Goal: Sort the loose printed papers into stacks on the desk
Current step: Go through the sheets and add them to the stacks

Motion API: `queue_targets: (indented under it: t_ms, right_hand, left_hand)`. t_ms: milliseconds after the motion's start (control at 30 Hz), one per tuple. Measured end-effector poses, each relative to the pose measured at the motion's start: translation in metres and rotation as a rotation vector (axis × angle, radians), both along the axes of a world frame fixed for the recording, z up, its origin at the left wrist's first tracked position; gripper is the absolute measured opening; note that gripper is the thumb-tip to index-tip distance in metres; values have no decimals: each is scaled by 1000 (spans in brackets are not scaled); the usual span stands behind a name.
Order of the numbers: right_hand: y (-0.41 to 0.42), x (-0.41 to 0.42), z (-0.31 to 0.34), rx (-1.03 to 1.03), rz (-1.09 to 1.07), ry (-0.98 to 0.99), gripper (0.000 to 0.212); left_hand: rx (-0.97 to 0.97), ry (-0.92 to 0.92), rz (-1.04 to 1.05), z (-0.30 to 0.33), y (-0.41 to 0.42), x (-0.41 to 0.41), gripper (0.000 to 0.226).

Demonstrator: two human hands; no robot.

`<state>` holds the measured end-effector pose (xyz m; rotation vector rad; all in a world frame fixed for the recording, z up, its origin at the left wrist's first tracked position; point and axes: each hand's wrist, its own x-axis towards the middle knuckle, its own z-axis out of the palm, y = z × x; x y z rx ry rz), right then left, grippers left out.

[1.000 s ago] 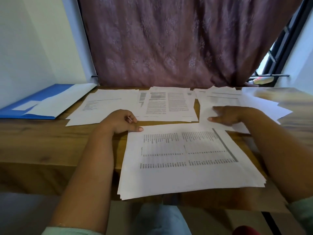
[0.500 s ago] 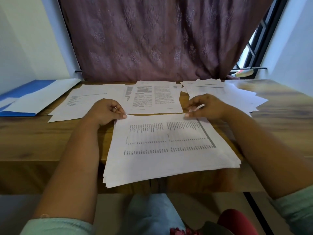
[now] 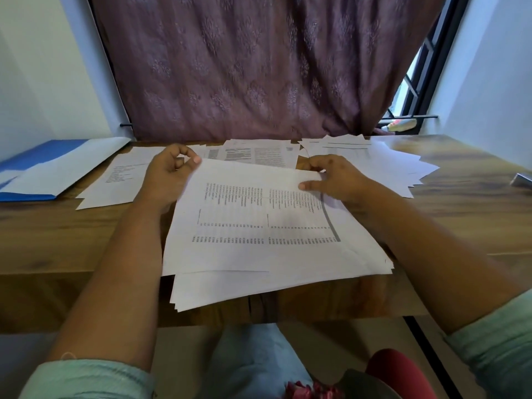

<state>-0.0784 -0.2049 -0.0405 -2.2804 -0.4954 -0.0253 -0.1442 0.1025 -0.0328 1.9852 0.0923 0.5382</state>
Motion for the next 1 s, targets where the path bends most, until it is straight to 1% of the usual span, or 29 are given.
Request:
queue_targets:
  t_ms: [67, 133, 200, 267, 333, 367, 400, 433, 467, 533, 567, 667, 733, 800, 867, 900, 967, 1000]
  right_hand:
    - [-1, 0, 2, 22, -47, -52, 19]
    - [-1, -3, 5, 66, -47, -52, 15]
    - [-2, -7, 8, 131, -42, -18, 11]
    - [-5, -5, 10, 175, -56, -4, 12]
    - [-8, -2, 11, 303, -86, 55, 22]
    - [-10, -1, 13, 418, -95, 123, 32]
    - [-15, 1, 14, 523, -75, 214, 46]
    - [-20, 2, 14, 586, -24, 317, 58]
    - [-25, 2, 15, 593, 43, 408, 63]
    - [-33, -3, 13, 538, 141, 537, 55]
    - [-35, -4, 12, 523, 161, 568, 49]
    - [-34, -5, 8, 597, 68, 533, 33]
    - [-29, -7, 9, 611, -12, 476, 26]
    - [-27, -8, 11, 667, -47, 456, 22]
    - [-28, -9, 13, 836, -20, 505, 23]
    - [-29, -9, 14, 967, 33, 555, 30]
    - [-27, -11, 14, 1236, 138, 657, 51]
    - [-24, -12, 14, 1306, 156, 676, 57]
  left_hand:
    - [-12, 4, 1, 0, 2, 0, 25]
    - [-50, 42, -24, -2, 5, 1, 28]
    - [-85, 129, -84, -2, 8, 0, 37]
    - [-69, 197, -165, -2, 8, 0, 45]
    - [-62, 173, -166, -1, 10, 1, 40]
    - [-82, 127, -139, 0, 10, 1, 33]
    - [-130, 80, -95, 1, 11, 2, 27]
    - [-191, 33, -60, 2, 11, 3, 23]
    - [-240, -4, -32, 2, 10, 3, 23]
    - [-278, -32, -9, 2, 8, 3, 22]
    - [-293, -25, -5, 1, 8, 4, 20]
    - [-394, 46, -44, 2, 8, 2, 19]
    - [-568, 82, -112, 3, 10, 2, 21]
    - [-686, 116, -144, 4, 12, 1, 22]
    - [-713, 112, -155, 4, 11, 3, 22]
    - [-711, 99, -152, 4, 8, 2, 22]
    - [-734, 68, -131, 4, -1, 2, 21]
    - [-755, 52, -125, 4, -9, 2, 20]
